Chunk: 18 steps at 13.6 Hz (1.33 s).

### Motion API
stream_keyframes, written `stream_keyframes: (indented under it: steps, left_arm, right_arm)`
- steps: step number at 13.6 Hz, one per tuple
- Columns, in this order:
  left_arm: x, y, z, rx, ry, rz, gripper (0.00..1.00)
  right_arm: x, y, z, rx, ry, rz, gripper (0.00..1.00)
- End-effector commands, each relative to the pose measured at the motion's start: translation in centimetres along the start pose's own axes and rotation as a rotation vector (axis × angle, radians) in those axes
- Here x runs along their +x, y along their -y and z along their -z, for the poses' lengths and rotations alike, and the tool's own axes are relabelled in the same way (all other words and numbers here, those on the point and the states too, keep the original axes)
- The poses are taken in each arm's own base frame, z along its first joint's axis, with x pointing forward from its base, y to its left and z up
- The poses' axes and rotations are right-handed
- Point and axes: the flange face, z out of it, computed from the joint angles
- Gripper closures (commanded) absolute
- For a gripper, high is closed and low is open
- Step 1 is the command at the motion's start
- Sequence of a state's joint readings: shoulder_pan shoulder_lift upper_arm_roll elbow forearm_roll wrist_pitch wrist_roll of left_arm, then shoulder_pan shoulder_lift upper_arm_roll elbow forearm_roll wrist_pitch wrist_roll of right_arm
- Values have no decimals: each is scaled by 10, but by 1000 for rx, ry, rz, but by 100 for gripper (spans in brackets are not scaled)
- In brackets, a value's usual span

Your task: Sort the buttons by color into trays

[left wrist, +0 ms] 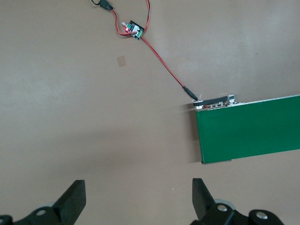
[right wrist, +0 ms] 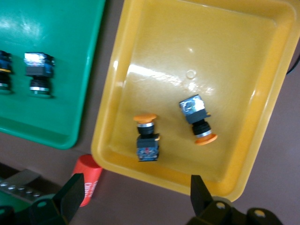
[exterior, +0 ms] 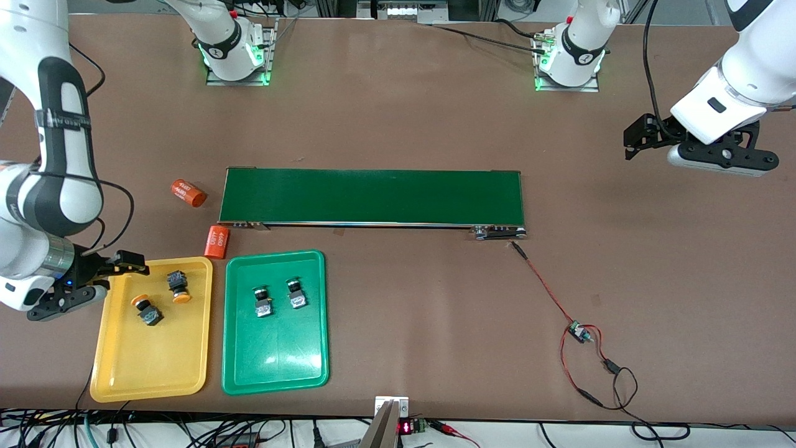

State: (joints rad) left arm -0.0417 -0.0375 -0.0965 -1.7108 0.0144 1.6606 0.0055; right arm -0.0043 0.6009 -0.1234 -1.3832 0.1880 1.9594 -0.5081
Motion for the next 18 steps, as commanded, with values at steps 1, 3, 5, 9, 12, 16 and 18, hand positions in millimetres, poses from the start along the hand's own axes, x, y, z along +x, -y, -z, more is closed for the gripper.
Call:
stream_keyframes:
  steps: [1, 3, 5, 9, 12, 16, 18]
  left_arm:
    - [0, -1, 7, 1, 4, 10, 0]
    - [0, -1, 7, 1, 4, 10, 0]
    - [0, -1, 7, 1, 4, 10, 0]
    - [-1, -1, 8, 1, 3, 10, 0]
    - [-1, -1, 8, 1, 3, 10, 0]
    - [0, -1, 7, 1, 4, 10, 0]
    - [-1, 0, 8, 1, 3, 13, 0]
  right_arm:
    - [0, 48, 32, 24, 40, -62, 0]
    - [-8, 74, 62, 11, 98, -113, 0]
    - [-25, 85, 99, -14, 135, -165, 0]
    - [-70, 96, 164, -53, 226, -320, 0]
    - [-90, 100, 202, -109, 229, -315, 0]
    - [-97, 103, 232, -124, 168, -358, 0]
    - [-102, 107, 236, -121, 159, -374, 0]
